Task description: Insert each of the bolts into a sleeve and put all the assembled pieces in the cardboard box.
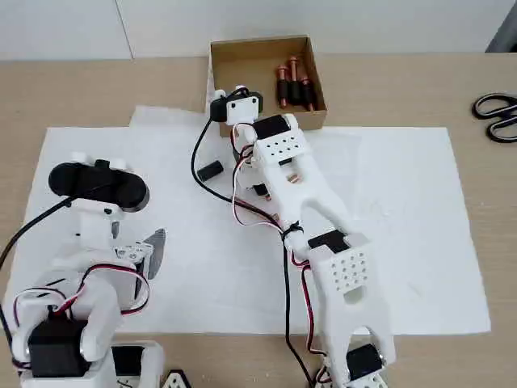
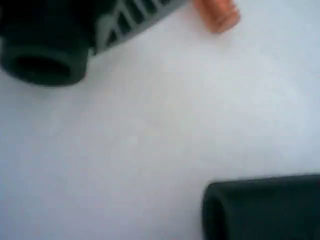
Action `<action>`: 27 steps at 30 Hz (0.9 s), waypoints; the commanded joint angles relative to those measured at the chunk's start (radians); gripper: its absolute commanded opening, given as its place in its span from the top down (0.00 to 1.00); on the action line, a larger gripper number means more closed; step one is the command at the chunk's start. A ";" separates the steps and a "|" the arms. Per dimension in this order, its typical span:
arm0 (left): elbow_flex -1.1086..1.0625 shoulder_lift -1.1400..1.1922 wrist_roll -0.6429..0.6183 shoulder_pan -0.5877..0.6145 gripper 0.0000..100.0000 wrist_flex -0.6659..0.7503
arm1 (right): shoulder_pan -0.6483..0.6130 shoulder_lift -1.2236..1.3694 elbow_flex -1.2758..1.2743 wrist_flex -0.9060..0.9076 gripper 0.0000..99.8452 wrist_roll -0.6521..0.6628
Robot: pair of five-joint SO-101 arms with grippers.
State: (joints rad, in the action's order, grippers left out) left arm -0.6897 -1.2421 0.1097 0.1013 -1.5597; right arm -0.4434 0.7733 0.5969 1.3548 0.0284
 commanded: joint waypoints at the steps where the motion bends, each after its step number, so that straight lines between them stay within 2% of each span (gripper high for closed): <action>1: -0.001 -0.002 0.000 -0.003 0.79 0.018 | -0.001 0.007 -0.009 -0.002 0.92 0.006; 3: -0.001 -0.002 0.000 -0.003 0.79 0.018 | -0.001 -0.001 -0.008 -0.008 0.99 0.006; 12: -0.001 -0.002 0.000 -0.003 0.79 0.018 | 0.012 -0.050 0.078 0.022 1.00 0.006; 22: -0.001 0.008 0.000 0.002 0.79 0.018 | 0.065 -0.395 0.127 0.105 1.00 0.006; 27: -0.001 0.011 0.002 -0.002 0.78 0.032 | 0.117 -0.602 0.127 0.223 1.00 0.008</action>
State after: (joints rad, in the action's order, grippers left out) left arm -0.6897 -1.2421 0.1097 0.1013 -1.5597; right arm -0.3590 0.3391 0.6598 1.5221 0.0284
